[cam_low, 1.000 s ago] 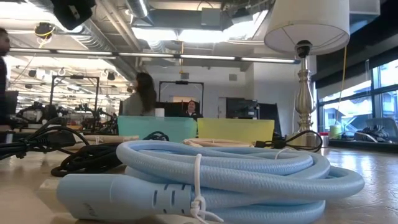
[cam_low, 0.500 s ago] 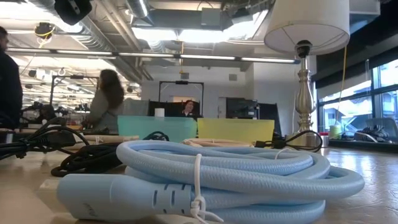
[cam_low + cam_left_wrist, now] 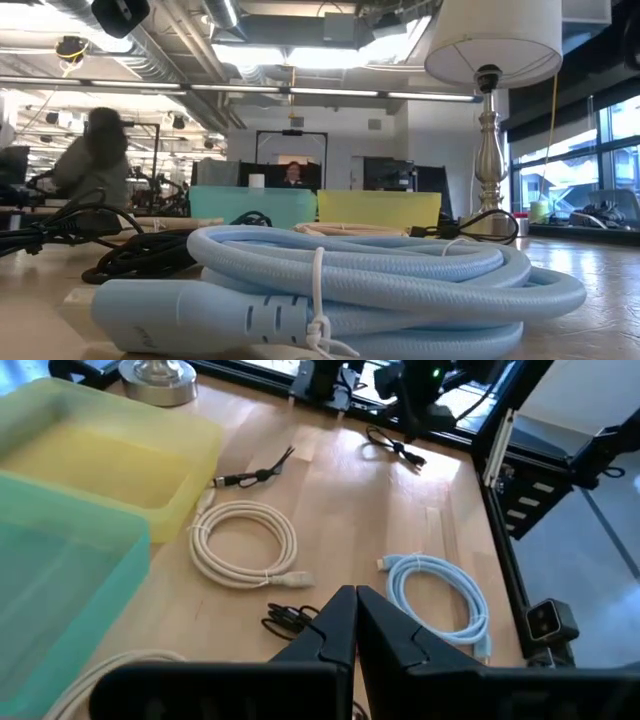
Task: Pick & Place USB Port
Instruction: Put the bottom right black charger cable into the yellow bin
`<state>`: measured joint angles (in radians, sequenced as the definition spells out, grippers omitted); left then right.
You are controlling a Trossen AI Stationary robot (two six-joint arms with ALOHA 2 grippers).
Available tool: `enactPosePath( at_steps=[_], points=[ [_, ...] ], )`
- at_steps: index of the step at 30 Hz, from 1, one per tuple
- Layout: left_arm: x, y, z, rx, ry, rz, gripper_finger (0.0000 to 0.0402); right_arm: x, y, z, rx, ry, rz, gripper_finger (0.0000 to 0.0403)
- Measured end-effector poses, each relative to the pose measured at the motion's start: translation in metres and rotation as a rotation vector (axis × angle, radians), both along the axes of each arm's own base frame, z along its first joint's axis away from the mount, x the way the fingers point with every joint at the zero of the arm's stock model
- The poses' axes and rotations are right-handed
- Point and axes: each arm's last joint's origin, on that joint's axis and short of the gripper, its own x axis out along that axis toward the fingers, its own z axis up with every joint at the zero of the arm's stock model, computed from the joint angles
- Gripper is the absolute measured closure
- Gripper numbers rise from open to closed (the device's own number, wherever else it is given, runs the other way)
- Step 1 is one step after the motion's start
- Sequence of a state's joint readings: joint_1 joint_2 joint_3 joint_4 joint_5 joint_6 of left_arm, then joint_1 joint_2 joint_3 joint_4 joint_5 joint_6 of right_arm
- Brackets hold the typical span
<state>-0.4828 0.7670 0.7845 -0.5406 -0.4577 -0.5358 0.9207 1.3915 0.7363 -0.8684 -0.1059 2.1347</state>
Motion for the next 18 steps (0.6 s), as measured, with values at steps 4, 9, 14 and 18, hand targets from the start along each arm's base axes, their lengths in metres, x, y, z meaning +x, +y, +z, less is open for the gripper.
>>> enactPosePath(
  at_steps=[4, 9, 14, 18],
  points=[
    [0.0, 0.0, 0.001, 0.002, -0.01, 0.012, 0.0398, -0.004, -0.005, -0.018, -0.004, 0.0, -0.007, 0.0221],
    [0.0, 0.0, 0.001, 0.002, -0.014, 0.014, 0.0398, -0.007, -0.01, -0.032, 0.004, -0.011, -0.008, 0.0236],
    [0.001, 0.0, 0.001, 0.003, -0.017, 0.019, 0.0398, -0.009, -0.013, -0.035, -0.002, -0.011, -0.011, 0.0258],
    [0.001, 0.0, 0.001, 0.009, -0.017, 0.018, 0.0398, -0.009, -0.012, -0.034, -0.014, -0.016, -0.013, 0.031]
  ],
)
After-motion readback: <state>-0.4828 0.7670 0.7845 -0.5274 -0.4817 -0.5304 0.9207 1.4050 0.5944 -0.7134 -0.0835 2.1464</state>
